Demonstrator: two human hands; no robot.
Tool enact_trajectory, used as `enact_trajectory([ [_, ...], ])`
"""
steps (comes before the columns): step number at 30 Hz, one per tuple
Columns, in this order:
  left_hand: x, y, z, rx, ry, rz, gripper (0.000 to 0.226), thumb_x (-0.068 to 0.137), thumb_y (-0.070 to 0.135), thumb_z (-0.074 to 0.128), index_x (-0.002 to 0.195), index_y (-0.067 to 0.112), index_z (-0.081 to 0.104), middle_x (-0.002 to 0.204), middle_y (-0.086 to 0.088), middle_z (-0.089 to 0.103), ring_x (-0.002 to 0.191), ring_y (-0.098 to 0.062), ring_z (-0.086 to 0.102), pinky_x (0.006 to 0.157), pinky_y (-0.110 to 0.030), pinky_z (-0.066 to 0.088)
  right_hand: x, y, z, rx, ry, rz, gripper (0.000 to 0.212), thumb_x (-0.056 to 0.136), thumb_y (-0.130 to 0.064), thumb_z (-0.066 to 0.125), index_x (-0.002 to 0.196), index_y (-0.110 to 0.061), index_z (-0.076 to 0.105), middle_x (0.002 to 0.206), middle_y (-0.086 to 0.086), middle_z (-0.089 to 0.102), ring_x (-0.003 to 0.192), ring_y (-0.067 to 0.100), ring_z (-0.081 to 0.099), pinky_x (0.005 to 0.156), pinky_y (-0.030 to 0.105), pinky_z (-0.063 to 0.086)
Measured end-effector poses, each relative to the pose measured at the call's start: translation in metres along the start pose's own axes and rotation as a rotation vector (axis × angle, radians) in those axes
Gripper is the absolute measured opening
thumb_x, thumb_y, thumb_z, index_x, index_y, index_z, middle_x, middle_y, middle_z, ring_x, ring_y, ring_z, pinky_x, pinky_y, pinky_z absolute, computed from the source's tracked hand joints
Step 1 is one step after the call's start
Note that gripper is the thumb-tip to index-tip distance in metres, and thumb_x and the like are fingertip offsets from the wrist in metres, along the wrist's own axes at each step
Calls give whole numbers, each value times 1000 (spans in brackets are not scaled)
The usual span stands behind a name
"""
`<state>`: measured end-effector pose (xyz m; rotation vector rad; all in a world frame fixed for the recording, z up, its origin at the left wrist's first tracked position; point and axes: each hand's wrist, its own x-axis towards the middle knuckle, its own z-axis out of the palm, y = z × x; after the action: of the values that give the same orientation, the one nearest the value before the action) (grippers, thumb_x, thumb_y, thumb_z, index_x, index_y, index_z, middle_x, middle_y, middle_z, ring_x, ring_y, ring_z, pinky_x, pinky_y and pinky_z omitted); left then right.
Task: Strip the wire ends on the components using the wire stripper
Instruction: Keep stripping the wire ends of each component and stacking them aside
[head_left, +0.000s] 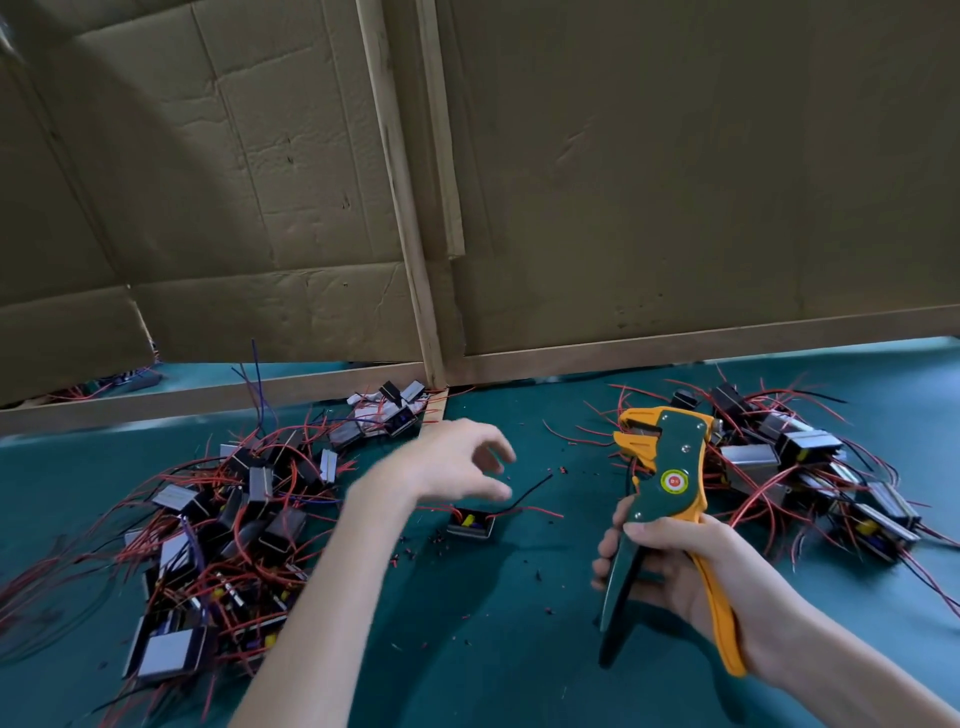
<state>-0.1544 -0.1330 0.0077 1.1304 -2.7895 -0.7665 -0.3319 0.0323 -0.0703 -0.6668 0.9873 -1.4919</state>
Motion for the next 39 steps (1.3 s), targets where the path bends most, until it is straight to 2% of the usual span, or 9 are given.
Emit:
enact_trajectory([
  [4,13,0,26,-161,-128,80,19,88,12,68,107,10,68,105,-9,73,93,-15,67,94,-32,51,-2,-2,1,17,11,8,21,62,-4,67,83,-1,67,78,27,64,69,41,67,63,48,58],
  [8,8,-9,22,-362,-167,135,23,100,14,48,111,3,66,109,-14,71,103,-17,67,91,-20,49,-4,-4,3,3,-9,4,29,60,6,69,88,1,65,80,28,63,71,42,67,65,48,58],
  [12,1,-16,14,-497,-316,148,38,86,-9,50,116,10,63,115,-10,70,111,-11,63,80,-13,45,-6,-5,6,7,7,11,25,65,-2,65,89,2,63,78,27,63,70,40,67,64,48,58],
  [15,3,-15,19,-498,-368,165,38,81,-12,57,110,11,65,108,-9,71,100,-10,65,74,-16,48,-8,-6,7,2,-2,3,31,64,-4,66,93,3,61,79,27,63,70,39,67,65,47,59],
  [19,6,-13,27,-429,-276,147,9,84,12,73,88,19,74,82,0,72,79,-11,63,76,-24,48,-11,-7,8,-3,-21,-9,30,64,-4,65,94,3,61,79,27,63,69,39,67,64,47,59],
  [22,6,-13,27,-510,-155,188,5,86,7,69,86,11,72,72,-1,69,67,-9,63,68,-16,47,-8,-6,5,-6,-37,6,34,58,5,70,91,3,64,79,27,63,69,40,67,64,47,58],
  [27,1,4,20,-784,74,229,5,87,14,66,83,10,66,70,5,65,61,-7,59,66,-19,50,-5,-6,3,-65,-107,31,29,55,-12,82,83,-5,72,82,27,64,76,44,66,73,52,56],
  [32,-6,27,24,-1014,105,316,15,79,25,67,84,11,66,66,9,54,59,-8,42,58,-18,40,-9,-8,4,-109,-259,15,39,59,-19,91,88,-4,69,83,30,63,77,45,64,77,55,53],
  [39,-6,43,31,-1031,147,361,13,82,28,70,79,16,67,66,11,49,55,-6,33,53,-15,31,-17,-14,15,-102,-291,-60,21,62,-10,77,80,-2,69,75,31,61,68,44,63,69,53,55],
])
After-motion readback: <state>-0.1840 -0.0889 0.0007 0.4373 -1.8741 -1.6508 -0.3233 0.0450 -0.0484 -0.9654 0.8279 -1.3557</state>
